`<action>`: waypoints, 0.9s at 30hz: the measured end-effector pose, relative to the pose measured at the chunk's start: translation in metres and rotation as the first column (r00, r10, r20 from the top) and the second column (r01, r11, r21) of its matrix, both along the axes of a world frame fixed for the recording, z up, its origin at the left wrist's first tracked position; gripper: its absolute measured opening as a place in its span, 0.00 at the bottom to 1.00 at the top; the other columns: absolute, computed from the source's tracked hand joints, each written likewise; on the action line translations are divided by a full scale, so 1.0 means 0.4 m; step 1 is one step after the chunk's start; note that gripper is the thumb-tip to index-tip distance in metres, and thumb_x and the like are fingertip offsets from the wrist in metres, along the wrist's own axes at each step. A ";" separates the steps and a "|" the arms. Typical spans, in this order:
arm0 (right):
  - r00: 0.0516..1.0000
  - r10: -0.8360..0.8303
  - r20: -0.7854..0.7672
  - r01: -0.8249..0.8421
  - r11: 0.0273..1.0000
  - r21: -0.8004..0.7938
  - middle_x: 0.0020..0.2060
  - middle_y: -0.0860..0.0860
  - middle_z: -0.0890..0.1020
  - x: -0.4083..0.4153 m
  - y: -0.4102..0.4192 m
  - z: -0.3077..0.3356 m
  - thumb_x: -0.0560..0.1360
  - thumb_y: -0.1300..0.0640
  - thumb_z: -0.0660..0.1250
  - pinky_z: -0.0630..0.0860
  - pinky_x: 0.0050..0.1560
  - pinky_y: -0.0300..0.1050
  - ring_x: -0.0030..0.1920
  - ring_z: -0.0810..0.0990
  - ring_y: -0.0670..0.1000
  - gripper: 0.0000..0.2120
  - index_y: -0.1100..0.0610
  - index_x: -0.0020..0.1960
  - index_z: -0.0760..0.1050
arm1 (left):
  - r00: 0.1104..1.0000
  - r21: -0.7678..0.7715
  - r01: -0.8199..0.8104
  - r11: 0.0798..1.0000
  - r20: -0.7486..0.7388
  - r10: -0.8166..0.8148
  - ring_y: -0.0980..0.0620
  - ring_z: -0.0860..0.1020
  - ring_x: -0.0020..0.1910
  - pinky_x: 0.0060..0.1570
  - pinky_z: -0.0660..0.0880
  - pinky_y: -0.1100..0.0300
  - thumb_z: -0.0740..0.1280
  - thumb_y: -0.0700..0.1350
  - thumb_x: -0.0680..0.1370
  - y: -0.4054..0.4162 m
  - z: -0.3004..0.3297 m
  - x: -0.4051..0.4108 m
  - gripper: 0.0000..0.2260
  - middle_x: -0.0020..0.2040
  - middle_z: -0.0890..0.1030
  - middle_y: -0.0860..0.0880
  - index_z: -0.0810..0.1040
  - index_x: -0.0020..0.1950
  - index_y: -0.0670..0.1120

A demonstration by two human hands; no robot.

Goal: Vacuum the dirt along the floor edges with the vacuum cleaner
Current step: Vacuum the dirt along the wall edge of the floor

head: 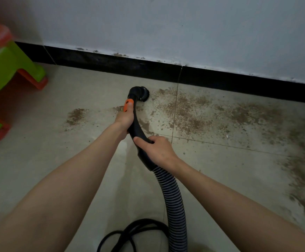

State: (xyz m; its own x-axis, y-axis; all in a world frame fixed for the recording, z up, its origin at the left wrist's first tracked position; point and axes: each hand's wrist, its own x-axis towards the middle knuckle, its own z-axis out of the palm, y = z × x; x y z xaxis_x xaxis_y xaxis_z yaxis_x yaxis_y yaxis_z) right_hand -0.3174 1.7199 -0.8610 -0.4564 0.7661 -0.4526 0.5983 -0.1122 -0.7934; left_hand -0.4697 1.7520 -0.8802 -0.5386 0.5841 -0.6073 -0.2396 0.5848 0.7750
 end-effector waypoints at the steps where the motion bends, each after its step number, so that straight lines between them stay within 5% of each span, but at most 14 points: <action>1: 1.000 0.005 0.002 -0.005 1.000 0.006 0.26 0.44 0.80 -0.011 0.001 0.000 0.72 0.35 0.66 0.73 0.31 0.40 0.26 0.79 0.43 0.20 0.52 0.34 0.76 | 1.000 -0.002 -0.012 1.000 -0.015 0.012 0.43 0.76 0.55 0.56 0.75 0.51 0.54 0.65 0.79 0.002 -0.003 -0.009 0.31 0.59 0.77 0.42 0.69 0.67 0.40; 11: 0.998 0.062 0.029 -0.063 0.998 0.017 0.27 0.44 0.81 -0.084 0.070 0.003 0.71 0.35 0.67 0.72 0.28 0.37 0.26 0.79 0.42 0.20 0.52 0.36 0.79 | 0.990 -0.014 -0.105 0.994 -0.096 0.103 0.44 0.77 0.54 0.52 0.75 0.53 0.54 0.65 0.79 0.042 -0.008 -0.087 0.31 0.57 0.77 0.42 0.70 0.66 0.40; 17: 0.999 -0.005 -0.039 0.005 1.000 0.011 0.18 0.42 0.73 -0.018 0.136 0.007 0.73 0.38 0.68 0.62 0.20 0.31 0.20 0.72 0.40 0.22 0.53 0.30 0.73 | 0.996 -0.010 0.002 1.000 -0.085 -0.003 0.42 0.76 0.58 0.62 0.73 0.49 0.52 0.65 0.79 0.125 0.016 -0.019 0.32 0.61 0.76 0.40 0.69 0.67 0.38; 27: 0.998 -0.055 -0.035 0.057 0.998 0.039 0.15 0.41 0.70 0.102 0.138 -0.011 0.74 0.40 0.68 0.59 0.19 0.29 0.18 0.70 0.40 0.23 0.51 0.28 0.67 | 0.996 -0.003 0.080 0.997 -0.024 -0.080 0.44 0.77 0.54 0.53 0.76 0.53 0.52 0.65 0.79 0.157 -0.013 0.101 0.32 0.57 0.78 0.41 0.71 0.65 0.39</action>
